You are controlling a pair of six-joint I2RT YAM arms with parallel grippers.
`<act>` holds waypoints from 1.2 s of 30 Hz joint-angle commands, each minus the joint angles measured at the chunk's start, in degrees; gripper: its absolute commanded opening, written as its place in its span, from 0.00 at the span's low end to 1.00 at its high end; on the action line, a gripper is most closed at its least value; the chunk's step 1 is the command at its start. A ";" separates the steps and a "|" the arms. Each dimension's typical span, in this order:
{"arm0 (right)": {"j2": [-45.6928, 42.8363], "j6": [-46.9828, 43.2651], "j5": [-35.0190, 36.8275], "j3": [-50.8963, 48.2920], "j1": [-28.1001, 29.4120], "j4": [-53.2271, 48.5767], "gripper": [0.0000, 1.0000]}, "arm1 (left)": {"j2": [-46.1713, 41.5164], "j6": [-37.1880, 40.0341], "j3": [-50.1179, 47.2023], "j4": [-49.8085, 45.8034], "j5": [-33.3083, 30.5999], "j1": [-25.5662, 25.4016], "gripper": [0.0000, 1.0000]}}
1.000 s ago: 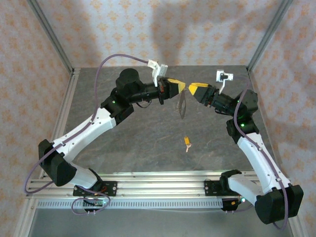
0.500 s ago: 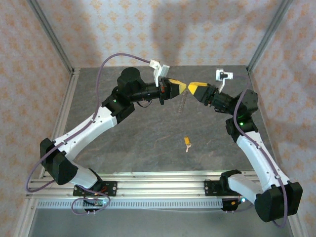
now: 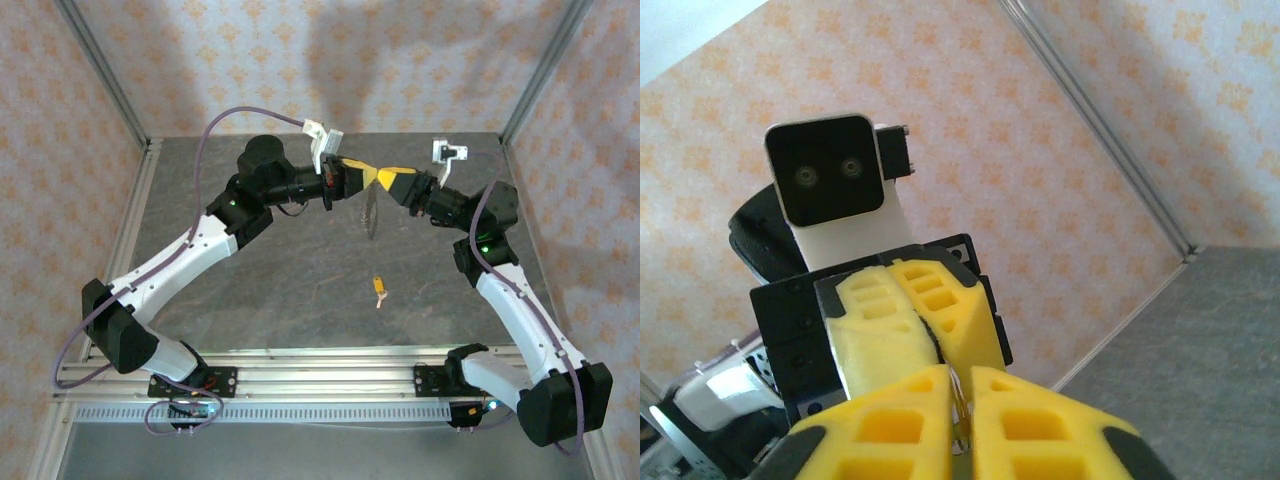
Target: Put the keys on the keyring
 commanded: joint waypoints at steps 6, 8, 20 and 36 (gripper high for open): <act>-0.37 -0.82 2.54 0.72 0.67 2.21 0.00 | -0.10 -2.04 1.84 2.22 -1.49 0.03 0.01; -0.71 -0.70 4.69 0.03 0.71 2.34 0.00 | -1.39 -3.65 0.23 3.44 -5.79 0.03 0.14; 0.54 5.98 10.85 -2.49 0.94 11.71 0.00 | -7.90 -13.31 -11.53 14.62 -18.93 0.03 0.50; 3.06 10.14 12.90 -2.73 3.60 17.84 0.00 | -3.75 -19.08 -12.43 23.18 -17.39 -0.40 0.36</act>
